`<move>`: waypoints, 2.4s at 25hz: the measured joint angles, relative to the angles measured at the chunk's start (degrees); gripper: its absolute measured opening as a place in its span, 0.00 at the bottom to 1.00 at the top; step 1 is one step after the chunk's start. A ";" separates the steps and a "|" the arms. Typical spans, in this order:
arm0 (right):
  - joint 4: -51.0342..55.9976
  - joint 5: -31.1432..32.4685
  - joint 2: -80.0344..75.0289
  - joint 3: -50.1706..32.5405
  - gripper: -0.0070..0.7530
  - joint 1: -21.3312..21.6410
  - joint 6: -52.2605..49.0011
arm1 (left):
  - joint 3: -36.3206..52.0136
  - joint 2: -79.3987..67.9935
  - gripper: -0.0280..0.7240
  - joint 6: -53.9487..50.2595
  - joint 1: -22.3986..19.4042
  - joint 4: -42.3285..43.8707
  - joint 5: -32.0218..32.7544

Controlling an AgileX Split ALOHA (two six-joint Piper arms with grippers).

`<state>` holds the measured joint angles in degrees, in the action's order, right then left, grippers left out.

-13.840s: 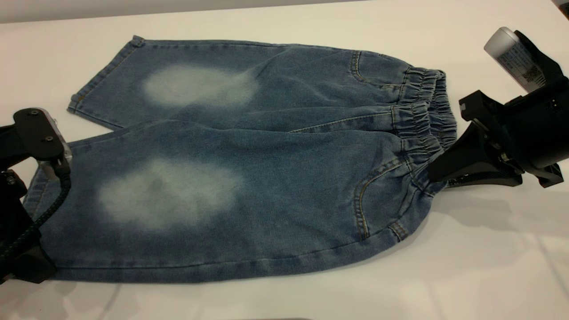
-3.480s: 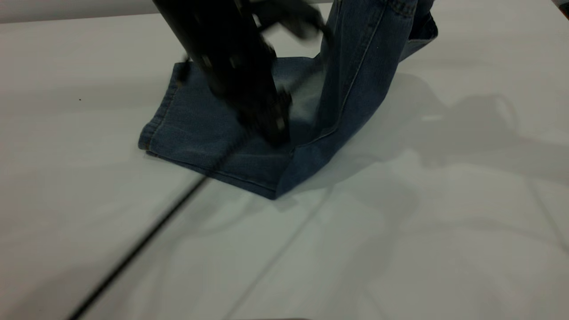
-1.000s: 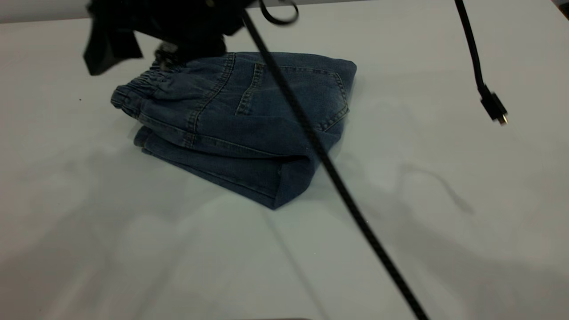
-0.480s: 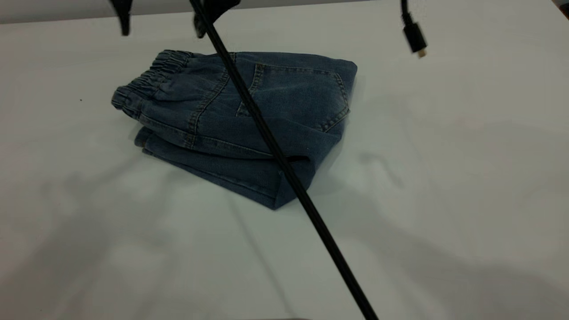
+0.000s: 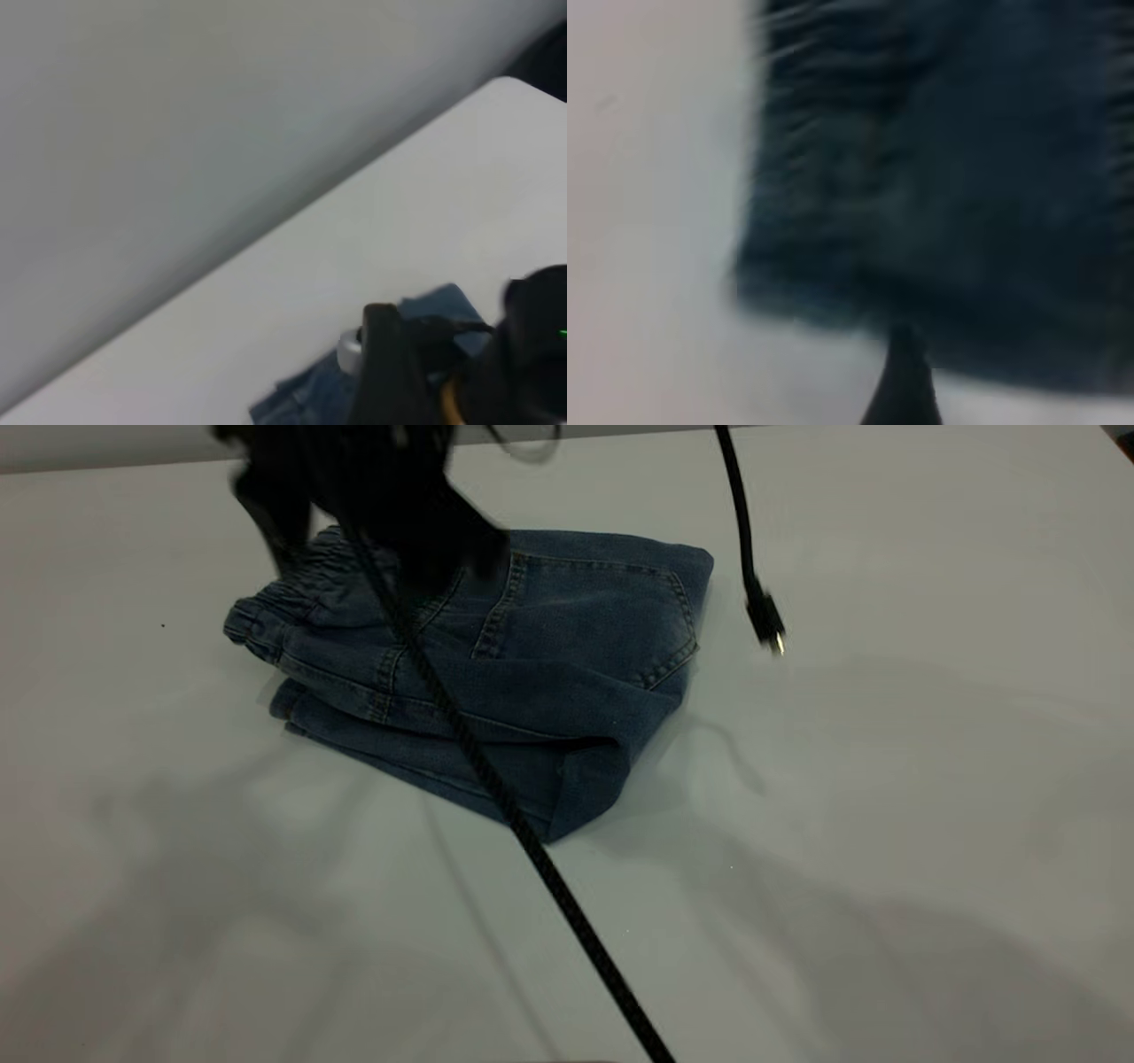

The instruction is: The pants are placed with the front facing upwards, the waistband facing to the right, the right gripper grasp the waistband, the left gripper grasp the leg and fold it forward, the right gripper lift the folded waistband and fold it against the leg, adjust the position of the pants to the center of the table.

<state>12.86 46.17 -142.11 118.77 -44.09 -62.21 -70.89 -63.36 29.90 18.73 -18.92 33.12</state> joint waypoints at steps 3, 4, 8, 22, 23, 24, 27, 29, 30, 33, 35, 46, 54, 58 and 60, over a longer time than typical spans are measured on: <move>-0.28 -0.28 -2.63 0.00 0.69 0.81 -5.14 | 0.00 0.00 0.62 -0.05 0.00 -0.19 1.48; -0.51 -0.35 -3.24 0.00 0.69 0.94 -6.51 | 0.00 0.00 0.62 -0.05 0.00 -0.22 1.76; -1.30 0.41 -4.76 0.30 0.67 1.05 -9.16 | 0.00 0.00 0.62 -0.05 0.00 -0.22 2.64; -5.79 13.59 -6.41 0.99 0.62 0.70 7.39 | 0.00 0.00 0.62 -0.05 0.00 -0.22 3.59; -7.10 14.96 -6.41 0.99 0.62 0.70 8.94 | 0.00 0.00 0.62 -0.05 0.00 -0.22 3.61; -8.42 16.52 -6.41 0.99 0.62 0.70 10.09 | 0.00 0.00 0.62 -0.05 0.00 -0.22 3.61; -11.23 20.26 -6.41 1.00 0.62 0.66 13.80 | 0.00 0.00 0.62 -0.05 0.00 -0.22 3.61; -12.86 21.26 -6.41 1.00 0.62 0.66 15.94 | 0.00 0.00 0.62 -0.05 0.00 -0.22 3.66; -12.86 21.43 -6.41 1.05 0.62 0.66 16.96 | 0.00 0.00 0.62 -0.05 0.00 -0.22 3.66; -12.86 22.17 -6.41 2.00 0.62 0.66 19.89 | 0.00 0.00 0.62 -0.05 0.00 -0.22 3.66; -12.26 22.86 -6.41 3.38 0.62 0.66 22.54 | 0.00 0.00 0.62 -0.05 0.00 -0.22 3.66; -10.55 24.40 5.36 12.54 0.62 -0.55 42.13 | 0.00 1.55 0.62 -0.05 0.00 -0.17 3.66; -5.12 25.54 20.94 12.54 0.62 -0.55 53.92 | 0.00 10.14 0.62 -0.05 0.00 -0.13 8.64; -2.18 25.82 29.29 11.12 0.61 -0.55 58.05 | 0.00 15.12 0.62 -0.36 0.00 0.07 15.88; -1.62 25.89 34.78 8.38 0.59 -0.55 59.59 | 0.00 17.35 0.62 -1.11 0.00 0.07 20.50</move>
<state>11.25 72.06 -107.33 127.16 -44.63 -2.61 -70.89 -46.01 28.79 18.73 -18.85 53.63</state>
